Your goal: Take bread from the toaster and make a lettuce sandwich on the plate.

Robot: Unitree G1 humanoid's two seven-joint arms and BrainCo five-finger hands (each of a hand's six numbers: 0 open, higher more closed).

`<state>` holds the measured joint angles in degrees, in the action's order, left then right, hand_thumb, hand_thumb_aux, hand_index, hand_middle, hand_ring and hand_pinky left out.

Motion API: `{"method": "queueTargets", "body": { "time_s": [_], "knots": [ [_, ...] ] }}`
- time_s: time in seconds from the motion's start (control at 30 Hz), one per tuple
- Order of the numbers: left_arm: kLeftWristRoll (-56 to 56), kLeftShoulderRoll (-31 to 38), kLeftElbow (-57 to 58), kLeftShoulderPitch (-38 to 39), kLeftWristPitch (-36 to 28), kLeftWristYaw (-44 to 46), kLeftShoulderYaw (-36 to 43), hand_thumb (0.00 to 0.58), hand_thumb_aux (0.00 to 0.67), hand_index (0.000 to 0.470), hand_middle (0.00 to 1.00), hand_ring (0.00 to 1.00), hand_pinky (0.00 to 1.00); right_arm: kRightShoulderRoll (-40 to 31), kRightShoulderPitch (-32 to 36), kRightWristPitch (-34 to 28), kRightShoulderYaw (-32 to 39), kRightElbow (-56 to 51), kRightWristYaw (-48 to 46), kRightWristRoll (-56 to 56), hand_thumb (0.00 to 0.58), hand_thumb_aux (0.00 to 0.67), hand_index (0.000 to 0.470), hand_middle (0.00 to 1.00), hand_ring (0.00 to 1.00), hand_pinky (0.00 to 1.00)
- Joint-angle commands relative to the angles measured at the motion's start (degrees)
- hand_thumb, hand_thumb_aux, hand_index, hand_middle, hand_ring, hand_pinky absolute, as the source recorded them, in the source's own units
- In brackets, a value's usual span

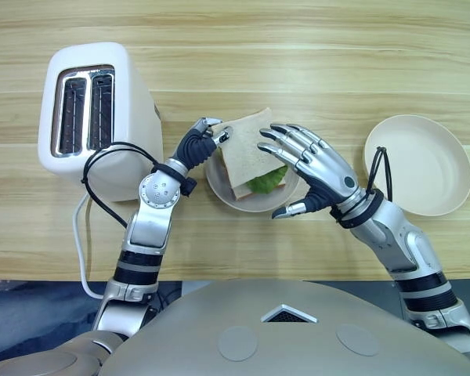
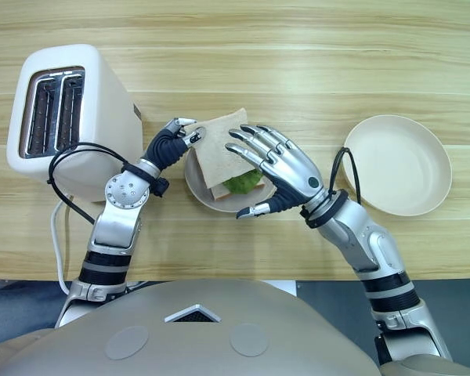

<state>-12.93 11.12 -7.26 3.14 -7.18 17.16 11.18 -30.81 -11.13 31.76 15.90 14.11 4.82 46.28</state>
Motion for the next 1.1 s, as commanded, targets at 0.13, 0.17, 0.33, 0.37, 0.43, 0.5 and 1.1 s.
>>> {"method": "queueTargets", "body": {
  "time_s": [0.13,0.17,0.33,0.37,0.43,0.5,1.1],
  "knots": [
    [0.49,0.05,3.39,-1.19,0.55,0.13,1.52,0.580,0.670,0.470,1.00,1.00,1.00,1.39,1.69,-1.29,2.35,-2.11,-1.58,2.92,0.000,0.000,0.000,0.00,0.00,0.00],
    [0.46,-0.01,3.55,-1.18,0.57,-0.06,1.59,0.580,0.670,0.470,1.00,1.00,1.00,1.56,2.15,-1.91,2.49,-2.55,-2.02,3.26,0.000,0.000,0.000,0.00,0.00,0.00],
    [-0.20,0.19,4.99,-1.26,0.94,-0.80,2.20,0.580,0.670,0.470,1.00,1.00,1.00,1.11,4.44,-5.69,4.15,-5.42,-6.42,6.30,0.000,0.000,0.000,0.00,0.00,0.00],
    [-0.21,0.17,5.12,-1.23,0.95,-1.01,2.20,0.580,0.670,0.470,1.00,1.00,1.00,0.87,4.77,-6.66,4.51,-6.07,-7.89,6.63,0.000,0.000,0.000,0.00,0.00,0.00],
    [-0.53,0.35,5.47,-1.32,1.09,-1.42,2.29,0.580,0.670,0.470,1.00,1.00,1.00,-0.01,5.80,-8.06,5.53,-7.53,-11.34,7.60,0.000,0.000,0.000,0.00,0.00,0.00],
    [-0.69,0.44,6.01,-1.53,1.17,-1.61,2.50,0.580,0.670,0.470,1.00,1.00,1.00,-1.34,7.34,-8.81,6.79,-9.24,-15.04,8.70,0.000,0.000,0.000,0.00,0.00,0.00],
    [-27.76,3.48,-8.03,-5.45,4.38,-29.27,-2.63,0.000,0.000,0.000,0.81,0.81,0.81,-10.43,12.44,-6.26,17.06,-8.18,-29.59,12.63,0.000,0.000,0.000,0.00,0.00,0.00]
  ]
}}
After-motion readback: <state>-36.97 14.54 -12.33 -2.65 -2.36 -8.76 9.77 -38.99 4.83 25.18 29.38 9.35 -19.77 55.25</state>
